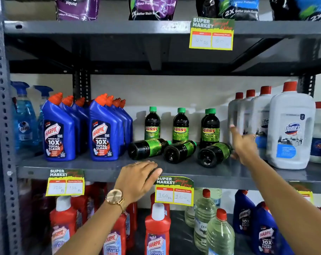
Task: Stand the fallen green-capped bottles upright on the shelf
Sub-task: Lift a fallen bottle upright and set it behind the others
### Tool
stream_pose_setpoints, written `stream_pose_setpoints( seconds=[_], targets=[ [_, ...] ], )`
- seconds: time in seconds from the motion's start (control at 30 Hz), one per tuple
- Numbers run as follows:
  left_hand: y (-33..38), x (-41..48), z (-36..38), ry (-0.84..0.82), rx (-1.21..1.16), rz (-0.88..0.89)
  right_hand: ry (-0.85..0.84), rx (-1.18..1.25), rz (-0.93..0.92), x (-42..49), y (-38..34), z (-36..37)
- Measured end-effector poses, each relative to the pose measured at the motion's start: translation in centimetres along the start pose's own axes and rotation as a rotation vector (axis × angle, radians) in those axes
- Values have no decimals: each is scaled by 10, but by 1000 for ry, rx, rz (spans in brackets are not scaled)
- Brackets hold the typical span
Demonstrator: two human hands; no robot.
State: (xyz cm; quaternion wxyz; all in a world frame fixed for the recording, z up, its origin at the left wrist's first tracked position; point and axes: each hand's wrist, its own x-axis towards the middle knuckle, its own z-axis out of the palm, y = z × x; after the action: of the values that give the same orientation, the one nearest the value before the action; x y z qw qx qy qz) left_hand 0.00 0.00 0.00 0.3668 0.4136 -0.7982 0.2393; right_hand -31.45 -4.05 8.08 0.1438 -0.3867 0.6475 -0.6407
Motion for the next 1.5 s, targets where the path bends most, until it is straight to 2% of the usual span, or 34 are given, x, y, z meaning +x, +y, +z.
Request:
stream_pose_setpoints(
  seconds=[0.07, 0.13, 0.2, 0.33, 0.4, 0.53, 0.63, 0.73, 0.8, 0.87, 1.0, 1.07, 1.17, 1.3, 1.43, 1.5],
  targets=[
    [-3, -1, 4, 29, 49, 4, -188, -192, 196, 3, 1, 1],
    [-1, 1, 9, 28, 71, -45, -384, -369, 294, 3, 3, 3],
    [4, 3, 12, 27, 117, -78, -487, -482, 321, 10, -1, 10],
    [3, 3, 17, 48, 87, -120, -590, -480, 314, 20, -9, 22],
    [3, 3, 17, 63, 88, -115, -537, -408, 295, 18, -4, 26],
    [6, 3, 20, 107, 143, -124, -114, -368, 169, 10, 23, 33],
    [7, 4, 23, 136, 178, -133, 20, -130, -10, 8, 25, 37],
    [8, 4, 25, 187, 182, -122, 106, -189, -212, 5, 20, 38],
    [7, 4, 25, 202, 185, -107, 117, -365, -330, 0, 20, 39],
    [6, 3, 24, 195, 192, -93, 98, -457, -356, -1, 23, 41],
    [7, 2, 22, 185, 182, -85, -114, -145, -172, 2, 25, 40],
    [8, 2, 22, 184, 180, -91, -180, -49, -144, 6, 29, 38],
    [9, 2, 23, 192, 179, -99, -159, -115, -146, 8, 32, 35],
    [9, 3, 23, 214, 181, -87, -131, -319, -140, 7, 31, 38],
    [9, 3, 24, 225, 178, -83, -216, -138, -94, 9, 32, 36],
    [10, 3, 24, 221, 176, -89, -186, -180, -105, 8, 32, 34]
  ],
)
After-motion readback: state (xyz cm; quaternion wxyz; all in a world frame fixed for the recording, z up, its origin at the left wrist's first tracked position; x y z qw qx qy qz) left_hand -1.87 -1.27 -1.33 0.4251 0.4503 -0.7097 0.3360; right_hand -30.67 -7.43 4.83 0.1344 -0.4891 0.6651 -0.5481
